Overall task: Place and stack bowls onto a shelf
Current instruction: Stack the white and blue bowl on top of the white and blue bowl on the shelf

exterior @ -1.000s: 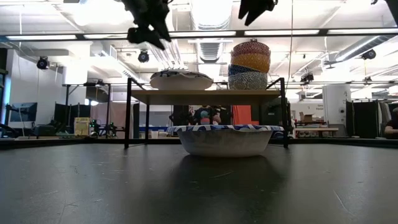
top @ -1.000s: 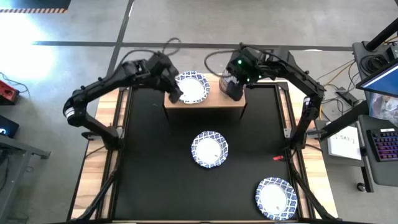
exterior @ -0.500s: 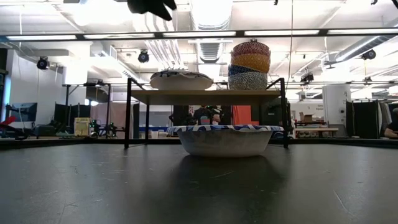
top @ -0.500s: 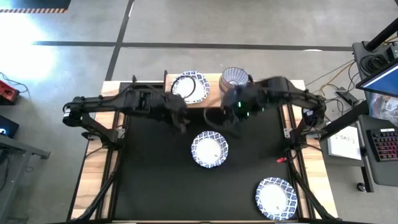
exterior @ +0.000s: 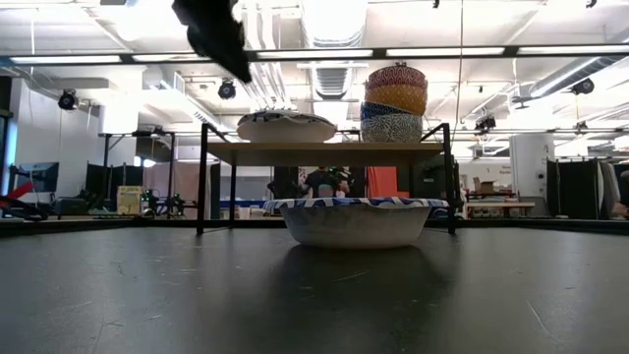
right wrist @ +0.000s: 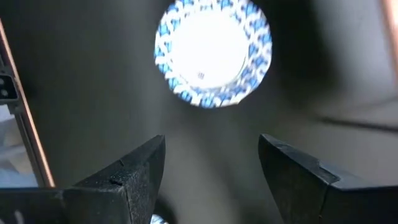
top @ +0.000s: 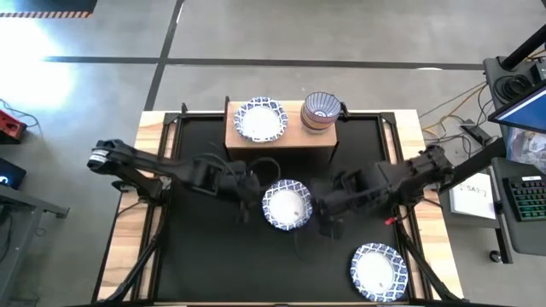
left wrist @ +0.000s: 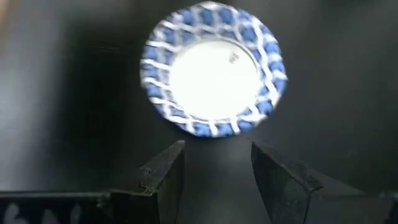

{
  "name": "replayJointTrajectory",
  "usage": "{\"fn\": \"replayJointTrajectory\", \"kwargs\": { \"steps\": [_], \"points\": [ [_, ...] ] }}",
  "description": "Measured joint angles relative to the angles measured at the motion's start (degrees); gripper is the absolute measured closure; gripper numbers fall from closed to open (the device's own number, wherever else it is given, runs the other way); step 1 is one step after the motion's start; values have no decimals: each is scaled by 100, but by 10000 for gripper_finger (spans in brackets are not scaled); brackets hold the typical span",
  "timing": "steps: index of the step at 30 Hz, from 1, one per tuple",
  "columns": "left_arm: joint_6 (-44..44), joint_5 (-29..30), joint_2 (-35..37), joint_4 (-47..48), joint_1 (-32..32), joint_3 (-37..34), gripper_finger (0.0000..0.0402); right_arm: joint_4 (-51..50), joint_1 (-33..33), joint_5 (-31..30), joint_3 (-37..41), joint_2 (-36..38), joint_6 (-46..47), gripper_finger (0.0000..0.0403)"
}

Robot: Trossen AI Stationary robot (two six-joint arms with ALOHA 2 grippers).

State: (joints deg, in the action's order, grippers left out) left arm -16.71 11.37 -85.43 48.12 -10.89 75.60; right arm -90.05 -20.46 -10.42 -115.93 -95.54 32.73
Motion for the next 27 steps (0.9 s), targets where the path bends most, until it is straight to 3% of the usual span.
{"fn": "replayJointTrajectory", "kwargs": {
  "steps": [10,20,27],
  "points": [
    [1655,-153,-13,-2006,-420,-1377,235,5,-578,25,1041,60,1800,156],
    [2319,-1033,-431,-2344,-433,-1472,235,5,-694,149,1523,58,2907,156],
    [2809,-1039,-940,-2836,-410,-1407,235,29,-720,189,1542,58,3256,156]
  ]
}}
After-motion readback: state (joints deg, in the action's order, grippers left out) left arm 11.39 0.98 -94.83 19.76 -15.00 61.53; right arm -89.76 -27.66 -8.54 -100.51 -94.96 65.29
